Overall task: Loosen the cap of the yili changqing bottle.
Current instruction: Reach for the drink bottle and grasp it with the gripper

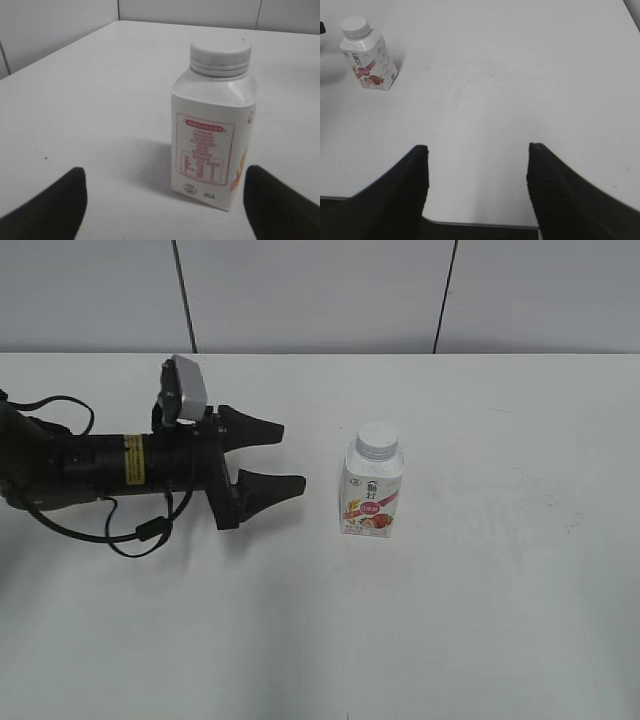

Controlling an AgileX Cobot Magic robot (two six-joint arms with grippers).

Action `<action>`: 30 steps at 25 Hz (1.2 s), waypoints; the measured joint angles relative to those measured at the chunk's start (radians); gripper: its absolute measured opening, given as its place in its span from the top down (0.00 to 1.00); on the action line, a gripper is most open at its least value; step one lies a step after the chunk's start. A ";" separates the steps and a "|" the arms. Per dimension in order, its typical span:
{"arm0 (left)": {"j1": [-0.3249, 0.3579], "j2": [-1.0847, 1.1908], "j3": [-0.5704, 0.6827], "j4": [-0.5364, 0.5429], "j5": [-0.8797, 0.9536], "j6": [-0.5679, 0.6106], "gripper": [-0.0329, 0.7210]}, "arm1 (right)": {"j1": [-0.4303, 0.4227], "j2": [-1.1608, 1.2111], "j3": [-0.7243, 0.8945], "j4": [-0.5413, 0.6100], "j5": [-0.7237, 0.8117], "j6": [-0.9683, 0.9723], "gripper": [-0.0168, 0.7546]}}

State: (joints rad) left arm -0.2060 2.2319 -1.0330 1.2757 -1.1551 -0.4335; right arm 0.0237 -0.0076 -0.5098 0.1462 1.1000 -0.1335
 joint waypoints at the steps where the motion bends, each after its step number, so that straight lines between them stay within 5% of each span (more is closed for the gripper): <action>1: -0.011 0.006 -0.011 0.003 0.000 -0.002 0.18 | 0.000 0.000 0.000 0.000 0.000 0.000 0.34; 24: -0.154 0.120 -0.230 0.065 0.005 -0.086 0.18 | 0.000 0.000 0.000 0.005 0.000 0.000 0.34; 30: -0.163 0.144 -0.245 0.067 0.012 -0.086 0.31 | 0.000 0.000 0.001 0.007 0.000 0.000 0.34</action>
State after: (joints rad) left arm -0.3692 2.3756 -1.2777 1.3431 -1.1427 -0.5194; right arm 0.0237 -0.0076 -0.5089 0.1535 1.1000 -0.1335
